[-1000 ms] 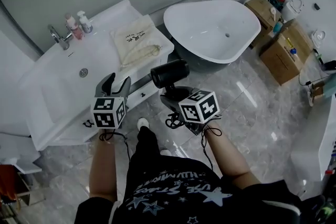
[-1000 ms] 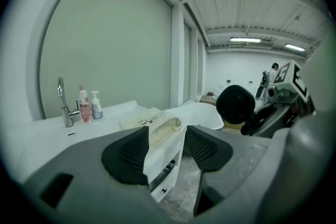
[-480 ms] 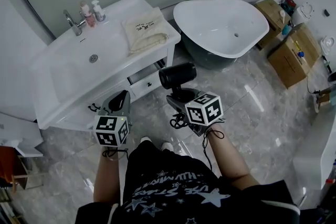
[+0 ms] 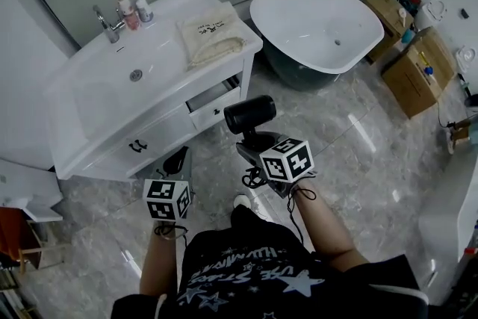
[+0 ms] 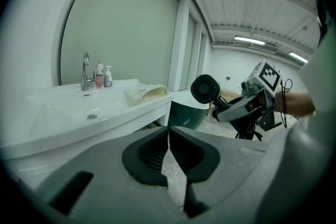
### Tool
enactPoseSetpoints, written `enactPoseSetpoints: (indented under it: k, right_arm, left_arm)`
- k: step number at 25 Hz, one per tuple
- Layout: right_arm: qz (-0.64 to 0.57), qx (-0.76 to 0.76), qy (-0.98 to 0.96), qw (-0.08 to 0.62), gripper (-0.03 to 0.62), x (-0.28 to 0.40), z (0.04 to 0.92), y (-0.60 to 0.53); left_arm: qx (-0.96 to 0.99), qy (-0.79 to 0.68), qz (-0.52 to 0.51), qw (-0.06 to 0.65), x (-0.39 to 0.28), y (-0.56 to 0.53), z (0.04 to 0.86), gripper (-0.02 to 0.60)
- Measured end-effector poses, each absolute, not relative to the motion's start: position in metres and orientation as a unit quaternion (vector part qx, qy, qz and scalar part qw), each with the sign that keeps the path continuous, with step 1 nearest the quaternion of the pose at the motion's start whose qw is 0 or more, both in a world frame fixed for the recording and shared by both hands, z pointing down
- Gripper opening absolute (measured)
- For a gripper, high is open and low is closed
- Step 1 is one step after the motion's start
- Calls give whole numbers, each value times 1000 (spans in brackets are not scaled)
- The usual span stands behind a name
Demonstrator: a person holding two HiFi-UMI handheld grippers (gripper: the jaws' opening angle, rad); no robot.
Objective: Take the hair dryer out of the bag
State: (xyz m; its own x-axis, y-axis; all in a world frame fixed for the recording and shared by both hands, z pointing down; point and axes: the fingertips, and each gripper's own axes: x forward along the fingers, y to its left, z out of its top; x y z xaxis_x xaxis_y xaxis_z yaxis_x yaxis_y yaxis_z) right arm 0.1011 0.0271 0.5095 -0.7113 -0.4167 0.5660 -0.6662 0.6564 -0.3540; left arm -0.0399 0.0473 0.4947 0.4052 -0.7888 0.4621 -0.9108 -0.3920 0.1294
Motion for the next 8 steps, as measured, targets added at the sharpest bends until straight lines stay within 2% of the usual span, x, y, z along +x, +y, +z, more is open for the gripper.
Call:
enactPoseSetpoints:
  k: [8]
  right_arm:
    - [294, 316, -871, 234, 166, 53, 518, 81]
  left_arm:
    - [821, -511, 163, 194, -88, 97, 499, 28]
